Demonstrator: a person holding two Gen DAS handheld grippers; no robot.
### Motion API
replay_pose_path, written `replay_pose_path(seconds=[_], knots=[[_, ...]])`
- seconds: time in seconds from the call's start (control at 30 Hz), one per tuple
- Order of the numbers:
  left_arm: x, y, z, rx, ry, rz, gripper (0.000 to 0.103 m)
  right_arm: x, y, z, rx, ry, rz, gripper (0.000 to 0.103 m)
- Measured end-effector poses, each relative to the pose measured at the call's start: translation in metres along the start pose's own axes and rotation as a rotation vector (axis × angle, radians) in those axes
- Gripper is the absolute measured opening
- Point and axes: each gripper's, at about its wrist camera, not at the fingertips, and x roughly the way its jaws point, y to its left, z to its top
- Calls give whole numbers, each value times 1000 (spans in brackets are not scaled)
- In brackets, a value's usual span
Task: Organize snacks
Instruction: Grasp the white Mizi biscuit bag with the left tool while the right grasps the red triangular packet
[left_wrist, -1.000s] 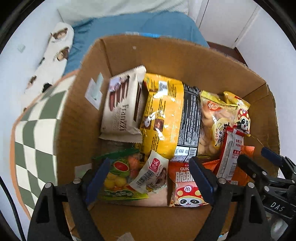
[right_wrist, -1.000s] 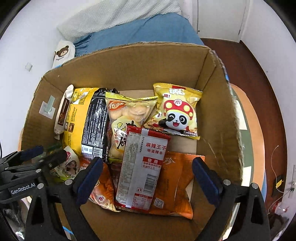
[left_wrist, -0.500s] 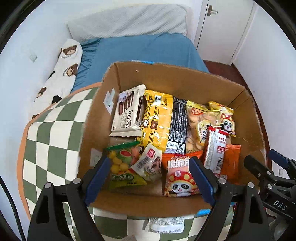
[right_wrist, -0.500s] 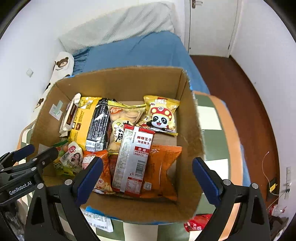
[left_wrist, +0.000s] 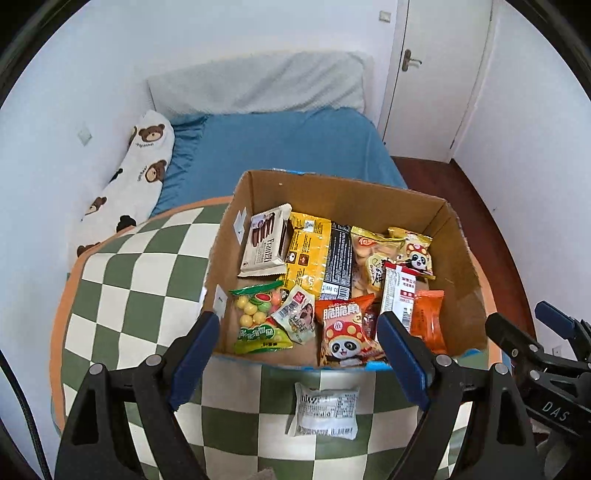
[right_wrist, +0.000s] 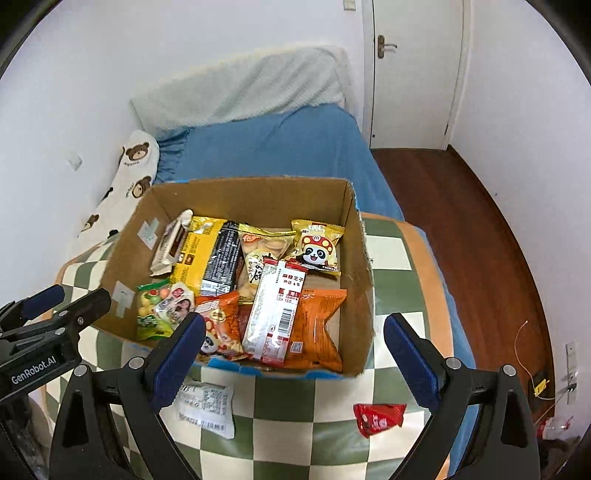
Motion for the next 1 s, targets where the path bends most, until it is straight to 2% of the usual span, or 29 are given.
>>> replay_pose_path(seconds=[0.3, 0.57, 0.6, 0.63, 0.8, 0.97, 1.0], knots=[[-37, -2, -20, -5, -48, 2, 87, -50, 0, -19, 26, -79, 12, 100], [-37, -14, -28, 6, -55, 23, 89, -56, -12, -26, 59, -80, 80, 101], [-31, -15, -29, 3, -40, 29, 101, -52, -18, -28, 75, -67, 95, 101], [-25, -15, -31, -1, -24, 36, 103, -47, -25, -30, 93, -55, 105, 101], [22, -14, -51, -38, 97, 71, 103, -7, -74, -54, 203, 36, 119, 101], [71, -4, -83, -70, 227, 118, 103, 52, -124, -93, 280, 187, 56, 100], [76, -3, -87, -80, 247, 118, 103, 64, -130, -101, 291, 215, 54, 95]])
